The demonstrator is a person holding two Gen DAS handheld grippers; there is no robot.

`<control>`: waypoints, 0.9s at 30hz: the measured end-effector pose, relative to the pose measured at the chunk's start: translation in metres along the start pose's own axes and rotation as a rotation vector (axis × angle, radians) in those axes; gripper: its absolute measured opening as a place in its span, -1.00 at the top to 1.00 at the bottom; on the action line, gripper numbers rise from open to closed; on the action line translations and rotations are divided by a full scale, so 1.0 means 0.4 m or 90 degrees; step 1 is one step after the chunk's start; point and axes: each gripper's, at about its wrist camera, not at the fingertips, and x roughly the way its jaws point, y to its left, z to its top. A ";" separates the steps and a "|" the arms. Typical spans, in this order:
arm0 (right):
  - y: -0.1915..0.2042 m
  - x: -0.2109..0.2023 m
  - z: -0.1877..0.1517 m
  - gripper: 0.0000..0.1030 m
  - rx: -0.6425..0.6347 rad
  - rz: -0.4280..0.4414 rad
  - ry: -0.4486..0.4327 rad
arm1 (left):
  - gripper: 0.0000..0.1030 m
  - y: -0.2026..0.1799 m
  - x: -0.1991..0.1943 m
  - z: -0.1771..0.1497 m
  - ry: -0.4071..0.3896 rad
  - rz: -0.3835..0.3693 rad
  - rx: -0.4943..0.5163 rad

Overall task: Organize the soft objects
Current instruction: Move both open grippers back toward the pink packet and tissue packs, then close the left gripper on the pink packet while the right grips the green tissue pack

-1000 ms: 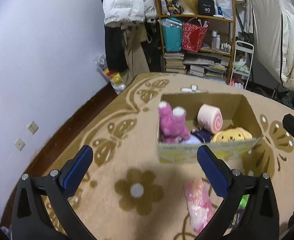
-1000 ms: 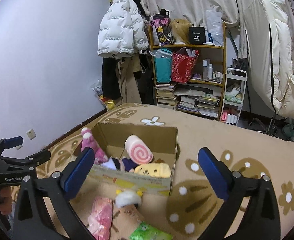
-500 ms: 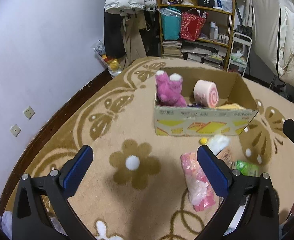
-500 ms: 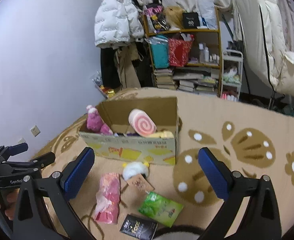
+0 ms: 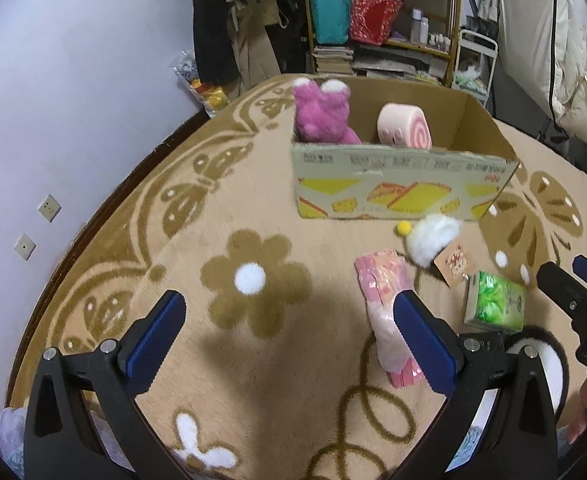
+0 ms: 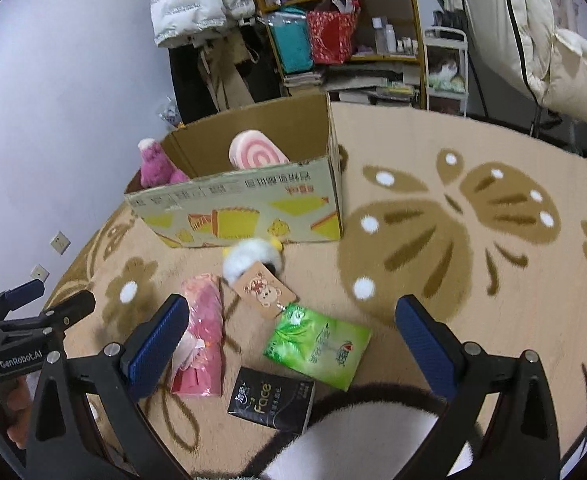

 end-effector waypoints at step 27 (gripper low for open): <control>-0.051 0.175 -0.025 -1.00 0.068 -0.019 0.111 | -0.99 -0.086 0.138 -0.018 0.085 -0.025 0.017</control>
